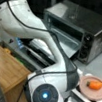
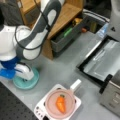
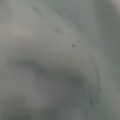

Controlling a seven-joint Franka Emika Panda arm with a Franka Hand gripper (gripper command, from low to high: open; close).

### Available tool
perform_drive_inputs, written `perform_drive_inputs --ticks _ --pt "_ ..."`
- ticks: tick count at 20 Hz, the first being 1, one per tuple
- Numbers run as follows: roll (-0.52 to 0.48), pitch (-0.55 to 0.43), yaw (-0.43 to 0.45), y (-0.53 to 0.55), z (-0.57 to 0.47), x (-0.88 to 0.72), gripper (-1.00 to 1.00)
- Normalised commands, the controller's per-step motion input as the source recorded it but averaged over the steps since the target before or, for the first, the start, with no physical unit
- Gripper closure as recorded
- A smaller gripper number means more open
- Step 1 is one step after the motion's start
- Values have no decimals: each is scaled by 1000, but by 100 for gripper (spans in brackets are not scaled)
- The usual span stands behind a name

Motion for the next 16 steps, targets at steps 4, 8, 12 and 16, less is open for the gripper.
perform_drive_inputs --ticks 4,8,12,16 --pt "223 52 -11 -38 102 58 100" --pt "205 52 -35 -15 105 42 100" --pt "180 51 -57 1 107 31 100" --pt "180 50 -60 39 125 23 100"
